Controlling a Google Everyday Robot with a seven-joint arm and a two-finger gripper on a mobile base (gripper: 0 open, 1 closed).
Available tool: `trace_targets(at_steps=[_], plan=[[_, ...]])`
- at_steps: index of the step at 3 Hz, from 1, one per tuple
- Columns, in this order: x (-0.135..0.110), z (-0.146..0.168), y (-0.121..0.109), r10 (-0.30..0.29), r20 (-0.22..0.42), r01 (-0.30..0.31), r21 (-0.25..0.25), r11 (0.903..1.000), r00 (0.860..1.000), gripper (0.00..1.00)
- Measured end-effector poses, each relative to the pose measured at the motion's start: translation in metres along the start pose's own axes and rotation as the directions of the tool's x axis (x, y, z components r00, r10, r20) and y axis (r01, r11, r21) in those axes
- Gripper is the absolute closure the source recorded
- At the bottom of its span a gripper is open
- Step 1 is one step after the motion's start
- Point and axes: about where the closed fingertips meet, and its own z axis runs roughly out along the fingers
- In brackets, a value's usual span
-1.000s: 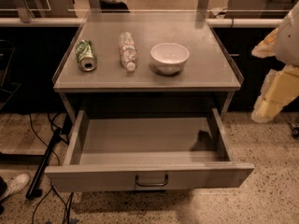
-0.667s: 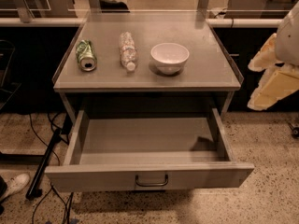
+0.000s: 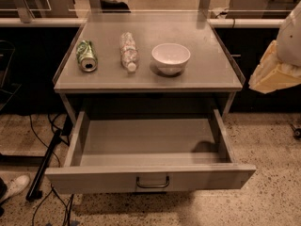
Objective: Close top drawer
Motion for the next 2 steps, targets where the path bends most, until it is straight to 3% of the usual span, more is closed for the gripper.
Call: trace_targets(at_steps=[1, 2], plan=[[0.001, 0.001, 0.002, 0.011, 0.010, -0.010, -0.005, 0.9999, 1.000, 1.00], [0.013, 0.017, 0.022, 0.059, -0.010, -0.059, -0.010, 0.9982, 0.998, 1.00]])
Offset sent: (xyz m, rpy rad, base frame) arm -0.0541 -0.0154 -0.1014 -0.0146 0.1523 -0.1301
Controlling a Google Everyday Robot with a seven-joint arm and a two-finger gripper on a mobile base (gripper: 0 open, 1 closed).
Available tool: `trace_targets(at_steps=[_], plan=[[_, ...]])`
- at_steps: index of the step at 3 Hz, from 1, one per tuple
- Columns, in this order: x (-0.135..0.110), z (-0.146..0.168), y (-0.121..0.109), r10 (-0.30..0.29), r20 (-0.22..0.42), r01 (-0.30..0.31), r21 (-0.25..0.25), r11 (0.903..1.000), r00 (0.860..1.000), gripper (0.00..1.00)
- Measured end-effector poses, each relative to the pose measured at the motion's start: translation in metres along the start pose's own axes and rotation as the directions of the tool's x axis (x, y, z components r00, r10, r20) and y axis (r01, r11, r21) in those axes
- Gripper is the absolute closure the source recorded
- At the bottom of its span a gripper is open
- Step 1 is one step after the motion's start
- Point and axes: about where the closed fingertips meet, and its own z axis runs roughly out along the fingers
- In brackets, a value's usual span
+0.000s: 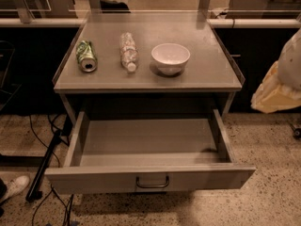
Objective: Close top drawer
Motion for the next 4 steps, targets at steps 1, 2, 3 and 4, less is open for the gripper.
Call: trace_targets(at_steps=[1, 2, 3, 4], plan=[[0.030, 0.043, 0.029, 0.049, -0.047, -0.052, -0.064, 0.9966, 0.998, 1.00], [0.060, 0.094, 0.058, 0.081, -0.095, -0.094, -0.145, 0.9850, 0.992, 1.00], [0.075, 0.126, 0.071, 0.091, -0.107, -0.111, -0.196, 0.9743, 0.990, 1.00], [0.075, 0.126, 0.071, 0.092, -0.107, -0.111, -0.196, 0.9743, 0.990, 1.00]])
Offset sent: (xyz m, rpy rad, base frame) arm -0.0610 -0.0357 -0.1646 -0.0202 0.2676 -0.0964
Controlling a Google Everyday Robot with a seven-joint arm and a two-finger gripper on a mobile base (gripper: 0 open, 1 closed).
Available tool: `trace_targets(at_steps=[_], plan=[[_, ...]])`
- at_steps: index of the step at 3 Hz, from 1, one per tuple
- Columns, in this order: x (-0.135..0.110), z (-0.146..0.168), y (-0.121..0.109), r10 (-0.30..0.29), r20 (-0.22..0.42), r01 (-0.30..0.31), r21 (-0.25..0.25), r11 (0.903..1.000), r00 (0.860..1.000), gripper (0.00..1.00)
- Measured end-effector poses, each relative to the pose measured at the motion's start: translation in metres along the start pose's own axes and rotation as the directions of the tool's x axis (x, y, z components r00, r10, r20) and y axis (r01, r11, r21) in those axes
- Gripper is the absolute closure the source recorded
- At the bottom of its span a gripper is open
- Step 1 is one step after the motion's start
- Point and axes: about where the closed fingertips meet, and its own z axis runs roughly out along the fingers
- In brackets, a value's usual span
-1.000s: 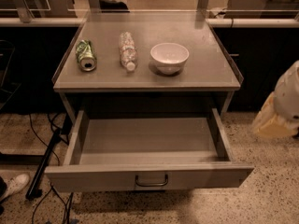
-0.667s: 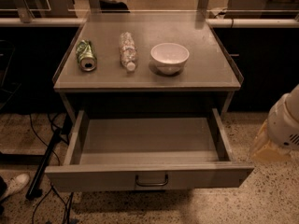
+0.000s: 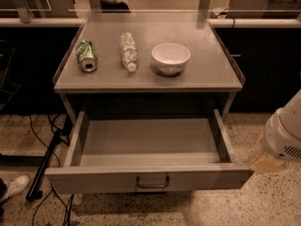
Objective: Close top drawer
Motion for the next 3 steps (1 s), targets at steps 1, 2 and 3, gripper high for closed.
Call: trace_targets(at_steps=[1, 2, 3], plan=[[-0.016, 0.054, -0.009, 0.059, 0.078, -0.058, -0.014, 0.9982, 0.995, 1.00], [-0.016, 0.054, -0.009, 0.059, 0.078, -0.058, -0.014, 0.9982, 0.995, 1.00], [-0.011, 0.082, 0.000, 0.086, 0.054, -0.084, -0.051, 0.9952, 0.995, 1.00]])
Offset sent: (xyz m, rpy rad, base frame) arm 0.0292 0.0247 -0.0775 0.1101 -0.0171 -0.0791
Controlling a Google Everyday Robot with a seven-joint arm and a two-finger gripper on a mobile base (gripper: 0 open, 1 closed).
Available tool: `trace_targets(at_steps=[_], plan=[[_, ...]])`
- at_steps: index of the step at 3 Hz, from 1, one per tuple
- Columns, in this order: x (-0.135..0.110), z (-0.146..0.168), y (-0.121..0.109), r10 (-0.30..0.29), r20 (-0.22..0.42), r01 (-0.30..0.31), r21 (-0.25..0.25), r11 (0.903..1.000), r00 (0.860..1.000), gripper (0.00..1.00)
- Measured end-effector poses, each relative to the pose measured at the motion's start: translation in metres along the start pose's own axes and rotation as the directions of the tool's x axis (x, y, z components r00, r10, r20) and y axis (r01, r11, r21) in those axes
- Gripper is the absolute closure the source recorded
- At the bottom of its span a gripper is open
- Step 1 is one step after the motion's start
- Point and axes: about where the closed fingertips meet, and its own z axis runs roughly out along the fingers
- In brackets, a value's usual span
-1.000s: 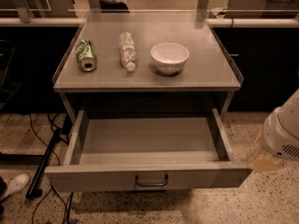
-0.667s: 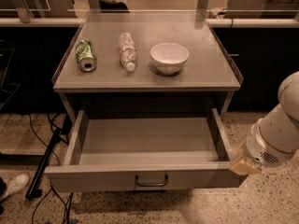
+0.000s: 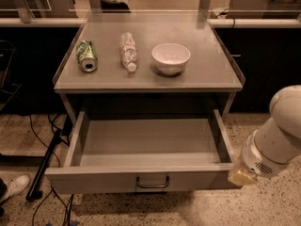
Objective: Close top drawer
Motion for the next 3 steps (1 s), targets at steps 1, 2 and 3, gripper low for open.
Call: trace_targets(at_steps=[1, 2, 3], plan=[[0.003, 0.030, 0.001, 0.021, -0.010, -0.022, -0.028, 0.9994, 1.000, 1.00], [0.004, 0.050, -0.007, 0.039, -0.007, -0.039, -0.036, 0.9986, 0.999, 1.00], [-0.002, 0.064, -0.021, 0.047, -0.004, -0.047, -0.027, 0.9985, 0.999, 1.00]])
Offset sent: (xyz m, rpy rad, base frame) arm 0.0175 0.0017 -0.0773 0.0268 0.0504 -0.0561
